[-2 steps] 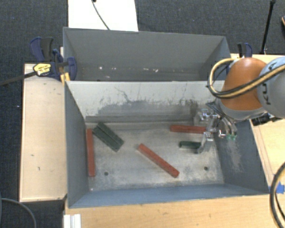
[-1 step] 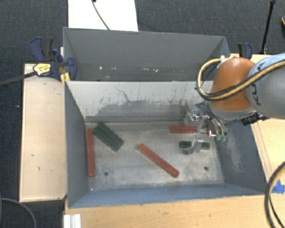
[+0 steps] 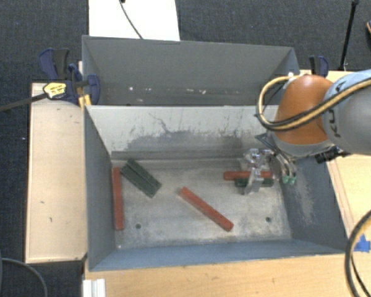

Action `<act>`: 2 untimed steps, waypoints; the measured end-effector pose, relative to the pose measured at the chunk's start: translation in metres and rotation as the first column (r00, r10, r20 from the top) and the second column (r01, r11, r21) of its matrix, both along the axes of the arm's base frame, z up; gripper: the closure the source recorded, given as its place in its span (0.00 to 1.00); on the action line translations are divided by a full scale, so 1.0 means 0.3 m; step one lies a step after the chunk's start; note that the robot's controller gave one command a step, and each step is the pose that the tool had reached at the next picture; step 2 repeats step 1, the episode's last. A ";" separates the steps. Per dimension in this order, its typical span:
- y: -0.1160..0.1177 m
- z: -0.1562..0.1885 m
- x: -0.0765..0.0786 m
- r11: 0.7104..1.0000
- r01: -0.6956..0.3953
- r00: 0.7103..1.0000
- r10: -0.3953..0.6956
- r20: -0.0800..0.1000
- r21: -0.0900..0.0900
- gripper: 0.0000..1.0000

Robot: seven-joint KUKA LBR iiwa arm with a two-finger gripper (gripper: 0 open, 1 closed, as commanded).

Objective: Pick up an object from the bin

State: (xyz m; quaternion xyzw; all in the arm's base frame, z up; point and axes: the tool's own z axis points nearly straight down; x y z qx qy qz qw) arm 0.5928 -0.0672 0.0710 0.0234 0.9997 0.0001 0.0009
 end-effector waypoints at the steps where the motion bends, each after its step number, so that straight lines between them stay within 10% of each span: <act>1: -0.089 0.530 -0.339 0.995 0.098 0.995 -0.098 0.005 -0.001 1.00; 2: -0.089 0.530 -0.339 0.995 0.098 0.995 -0.098 0.005 -0.001 1.00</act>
Offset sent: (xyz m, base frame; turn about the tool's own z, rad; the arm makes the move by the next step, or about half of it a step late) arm -0.1012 -0.0255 0.1544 0.1032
